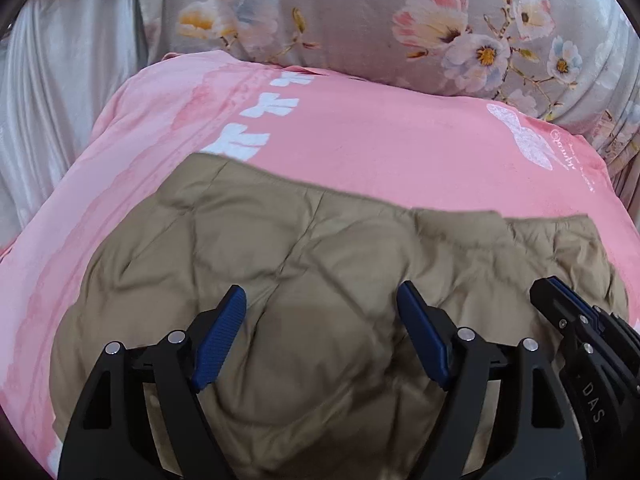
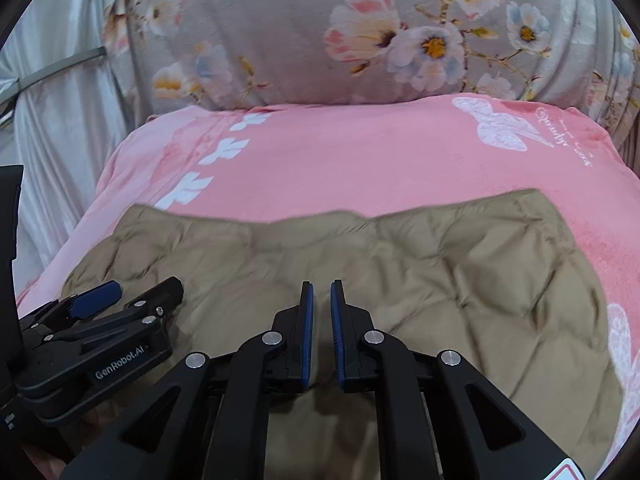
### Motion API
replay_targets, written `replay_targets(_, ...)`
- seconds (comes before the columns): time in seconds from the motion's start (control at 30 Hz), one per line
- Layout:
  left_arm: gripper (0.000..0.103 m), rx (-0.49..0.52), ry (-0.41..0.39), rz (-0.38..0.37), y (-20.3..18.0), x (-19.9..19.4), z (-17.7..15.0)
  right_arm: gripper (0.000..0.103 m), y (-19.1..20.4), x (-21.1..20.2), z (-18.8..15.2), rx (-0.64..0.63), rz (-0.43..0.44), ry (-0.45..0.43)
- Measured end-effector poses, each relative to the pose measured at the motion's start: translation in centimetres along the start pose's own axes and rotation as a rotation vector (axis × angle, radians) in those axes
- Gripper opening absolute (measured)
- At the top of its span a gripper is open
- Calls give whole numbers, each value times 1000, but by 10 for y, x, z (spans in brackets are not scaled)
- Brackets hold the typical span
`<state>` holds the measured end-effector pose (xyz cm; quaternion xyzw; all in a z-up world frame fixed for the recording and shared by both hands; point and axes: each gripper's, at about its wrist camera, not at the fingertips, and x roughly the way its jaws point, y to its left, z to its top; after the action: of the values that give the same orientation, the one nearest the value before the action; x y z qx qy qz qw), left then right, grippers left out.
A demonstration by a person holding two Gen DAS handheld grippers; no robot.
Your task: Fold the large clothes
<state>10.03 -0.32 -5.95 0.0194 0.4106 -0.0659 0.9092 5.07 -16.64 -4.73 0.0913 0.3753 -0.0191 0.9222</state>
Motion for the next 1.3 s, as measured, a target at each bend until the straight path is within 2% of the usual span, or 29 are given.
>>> replay_targets(0.13,78,51,-27,38,-4,5,-17,9,5,14,-16,-17,-16,4)
replay_targets(0.3,83,52,-53,57,-8,11,-23,10,7,20,-22,-40,-33,-1)
replay_targets(0.5,84,65,-69,83,-13,14,-27,10,11,23,-26,-58,-60,-3)
replay_targets(0.73,85,68,-70,94,-15,16,-27,10,10,24,-26,-62,-64,-2)
replay_targets(0.83,85,52,-69,62,-10,13,-26,10,9,24,-26,-55,-52,2)
replay_targets(0.97,85,-60,-37,-58,23,-22,-27,10,8,9,-19,-37,-38,50)
replay_targets(1.03,91,-136,-34,-108,50,-51,-34,11,11,-10,-16,-7,-21,56)
replay_targets(1.07,94,-177,-21,-111,69,-64,-39,11,14,-18,-15,2,7,68)
replay_targets(1.17,94,-271,25,-98,110,-80,-54,11,30,-28,-17,-7,59,116)
replay_targets(1.3,94,-416,122,-82,156,-75,-84,15,44,-16,-27,-16,97,189)
